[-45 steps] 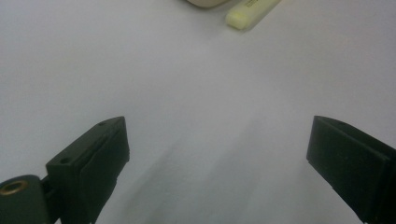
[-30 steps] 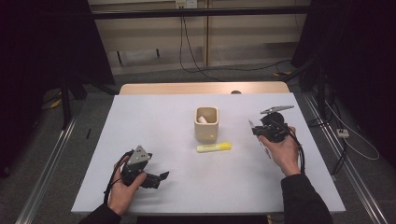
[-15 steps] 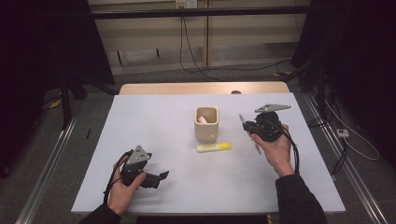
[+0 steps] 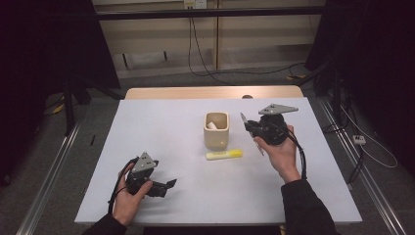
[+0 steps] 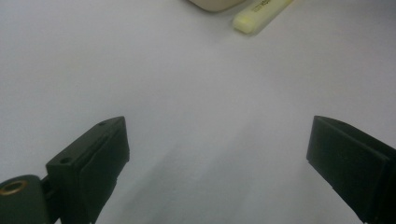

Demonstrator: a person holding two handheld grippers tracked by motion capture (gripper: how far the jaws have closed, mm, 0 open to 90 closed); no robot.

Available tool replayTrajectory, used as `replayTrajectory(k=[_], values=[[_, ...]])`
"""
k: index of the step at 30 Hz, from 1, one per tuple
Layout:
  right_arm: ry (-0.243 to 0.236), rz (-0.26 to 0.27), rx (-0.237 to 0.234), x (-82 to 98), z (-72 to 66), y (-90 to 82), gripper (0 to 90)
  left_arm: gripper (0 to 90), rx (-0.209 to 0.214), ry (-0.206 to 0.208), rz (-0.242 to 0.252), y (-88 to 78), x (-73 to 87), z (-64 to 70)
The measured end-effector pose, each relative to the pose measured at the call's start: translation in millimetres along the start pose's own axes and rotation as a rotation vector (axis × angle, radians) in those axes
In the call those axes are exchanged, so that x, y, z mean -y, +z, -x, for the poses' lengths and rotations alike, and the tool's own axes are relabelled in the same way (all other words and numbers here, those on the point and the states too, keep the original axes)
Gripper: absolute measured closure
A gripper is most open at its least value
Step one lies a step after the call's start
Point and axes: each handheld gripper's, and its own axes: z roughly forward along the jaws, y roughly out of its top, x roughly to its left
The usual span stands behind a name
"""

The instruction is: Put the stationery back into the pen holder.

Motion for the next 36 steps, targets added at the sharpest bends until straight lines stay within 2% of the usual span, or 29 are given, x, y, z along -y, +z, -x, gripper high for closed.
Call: replayTrajectory(k=[13, 26, 29, 36], values=[[-0.031, 0.067, -0.022, -20.4, -12.8, 5.1, 80.7, 5.8, -0.001, -0.003, 0.002, 0.2, 0.2, -0.2], [-0.052, 0.111, -0.024, -34.9, -18.3, 14.4, 80.7, 5.8, 0.000, 0.000, 0.001, 0.1, 0.0, 0.0], [-0.042, 0.134, -0.037, -39.6, -18.7, 16.2, 80.7, 5.8, -0.002, -0.003, 0.002, 0.4, 0.3, -0.1], [-0.062, 0.170, -0.062, -54.1, -28.2, 23.8, 80.7, 5.8, 0.000, 0.002, 0.005, 0.4, 0.2, 0.4]])
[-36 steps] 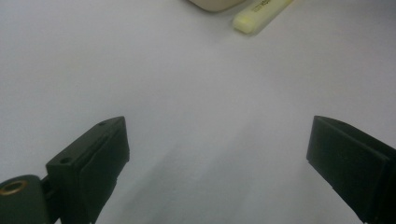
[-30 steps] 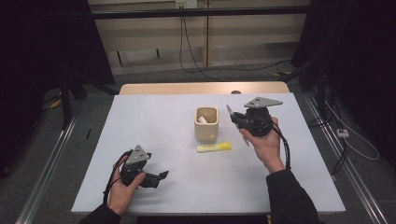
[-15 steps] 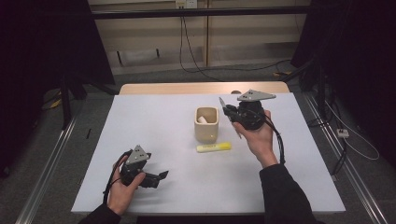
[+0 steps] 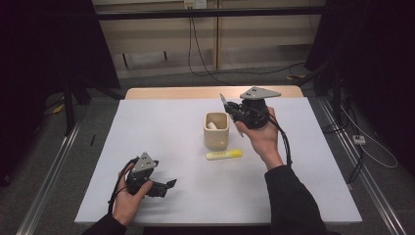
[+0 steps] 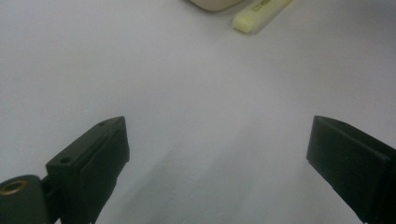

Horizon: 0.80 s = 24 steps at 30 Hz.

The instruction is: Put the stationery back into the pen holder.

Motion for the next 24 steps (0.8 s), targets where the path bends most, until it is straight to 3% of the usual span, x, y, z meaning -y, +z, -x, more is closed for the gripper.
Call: replayTrajectory(k=[16, 24], values=[[-0.003, 0.048, -0.029, -17.5, -11.2, 27.0, 80.7, 5.8, 0.010, -0.012, 0.010, -0.2, 0.3, -0.4], [-0.007, 0.037, -0.022, -25.0, -12.8, 42.3, 80.7, 5.8, 0.010, -0.008, 0.004, -0.3, 0.1, -0.2]])
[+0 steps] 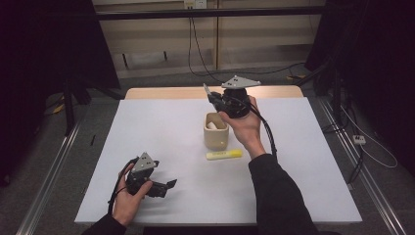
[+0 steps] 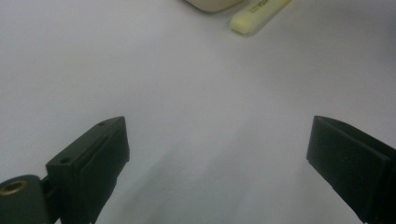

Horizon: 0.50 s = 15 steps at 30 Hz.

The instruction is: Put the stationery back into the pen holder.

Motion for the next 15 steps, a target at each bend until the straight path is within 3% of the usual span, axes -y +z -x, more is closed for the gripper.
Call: replayTrajectory(k=[15], values=[[0.034, -0.025, 0.013, 10.8, 5.7, 23.1, 80.7, 5.8, 0.002, 0.004, -0.004, 0.2, 0.0, 0.0]])
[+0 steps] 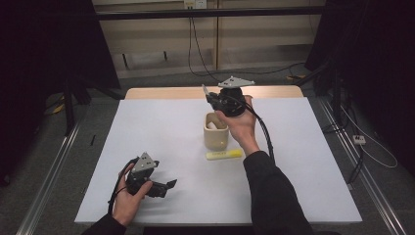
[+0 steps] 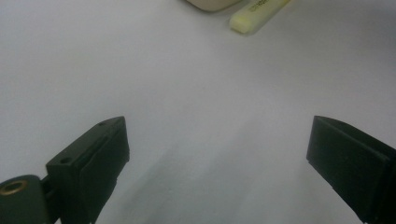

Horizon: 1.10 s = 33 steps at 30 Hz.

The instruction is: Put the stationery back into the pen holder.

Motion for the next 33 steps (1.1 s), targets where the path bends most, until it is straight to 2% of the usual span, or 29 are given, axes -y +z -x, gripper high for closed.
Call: replayTrajectory(k=[9, 23, 33], values=[[0.014, -0.008, -0.001, 11.4, 2.5, 5.6, 80.6, 5.8, 0.000, 0.006, -0.007, 0.1, -0.1, -0.2], [0.006, -0.004, -0.010, 26.6, 3.3, 7.7, 80.5, 5.7, 0.000, 0.005, -0.005, 0.8, 0.1, 0.4], [0.026, 0.004, -0.008, 31.8, 8.4, -2.1, 78.1, 5.8, -0.001, 0.008, -0.006, 1.4, 0.2, 0.6]])
